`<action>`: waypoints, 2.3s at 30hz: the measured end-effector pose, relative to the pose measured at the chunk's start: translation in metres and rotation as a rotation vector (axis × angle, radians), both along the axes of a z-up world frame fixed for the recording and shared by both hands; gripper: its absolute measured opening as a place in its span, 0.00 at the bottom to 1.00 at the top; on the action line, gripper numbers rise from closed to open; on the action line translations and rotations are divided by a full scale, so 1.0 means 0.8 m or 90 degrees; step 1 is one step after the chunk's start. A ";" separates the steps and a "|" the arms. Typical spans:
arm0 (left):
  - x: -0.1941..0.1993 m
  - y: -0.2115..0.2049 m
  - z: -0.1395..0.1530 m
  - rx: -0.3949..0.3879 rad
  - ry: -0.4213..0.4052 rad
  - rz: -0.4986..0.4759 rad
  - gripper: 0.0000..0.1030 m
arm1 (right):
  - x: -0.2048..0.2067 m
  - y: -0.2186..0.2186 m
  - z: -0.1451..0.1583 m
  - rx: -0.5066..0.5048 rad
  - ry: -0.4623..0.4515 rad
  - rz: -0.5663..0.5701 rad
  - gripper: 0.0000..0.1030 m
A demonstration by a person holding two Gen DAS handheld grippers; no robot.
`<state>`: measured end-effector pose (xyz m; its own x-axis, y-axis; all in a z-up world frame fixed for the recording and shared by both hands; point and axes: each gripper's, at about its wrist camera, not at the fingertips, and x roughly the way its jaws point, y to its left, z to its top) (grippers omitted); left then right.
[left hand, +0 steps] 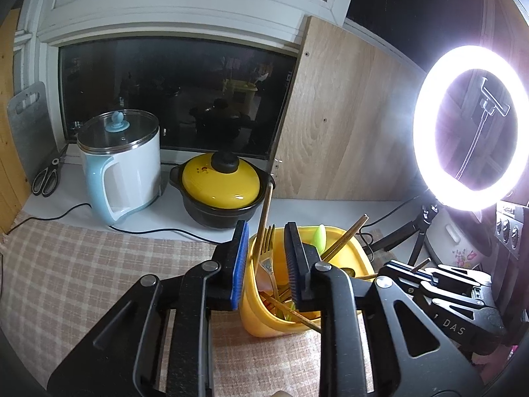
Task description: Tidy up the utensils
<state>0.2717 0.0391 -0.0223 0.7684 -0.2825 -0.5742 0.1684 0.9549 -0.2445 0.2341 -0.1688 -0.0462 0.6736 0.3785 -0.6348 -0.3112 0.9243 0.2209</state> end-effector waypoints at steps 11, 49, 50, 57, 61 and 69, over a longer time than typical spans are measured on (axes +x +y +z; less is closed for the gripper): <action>-0.031 0.006 0.021 0.011 -0.026 0.006 0.34 | -0.030 -0.005 0.028 -0.014 -0.045 -0.013 0.30; -0.171 -0.027 0.042 0.122 -0.040 0.083 0.98 | -0.127 -0.050 0.025 -0.037 -0.094 -0.108 0.79; -0.172 -0.027 0.041 0.124 -0.039 0.083 0.98 | -0.128 -0.050 0.025 -0.037 -0.095 -0.109 0.79; -0.175 -0.026 0.043 0.119 -0.033 0.087 0.99 | -0.131 -0.050 0.028 -0.034 -0.096 -0.108 0.79; -0.176 -0.025 0.045 0.122 -0.036 0.097 0.99 | -0.133 -0.049 0.030 -0.034 -0.098 -0.107 0.79; -0.174 -0.026 0.042 0.131 -0.024 0.105 1.00 | -0.131 -0.049 0.030 -0.033 -0.097 -0.105 0.79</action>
<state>0.1328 0.0182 0.0112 0.8166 -0.0322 -0.5764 0.0117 0.9992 -0.0392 0.1290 -0.2079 -0.0218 0.8133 0.2241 -0.5370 -0.1807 0.9745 0.1331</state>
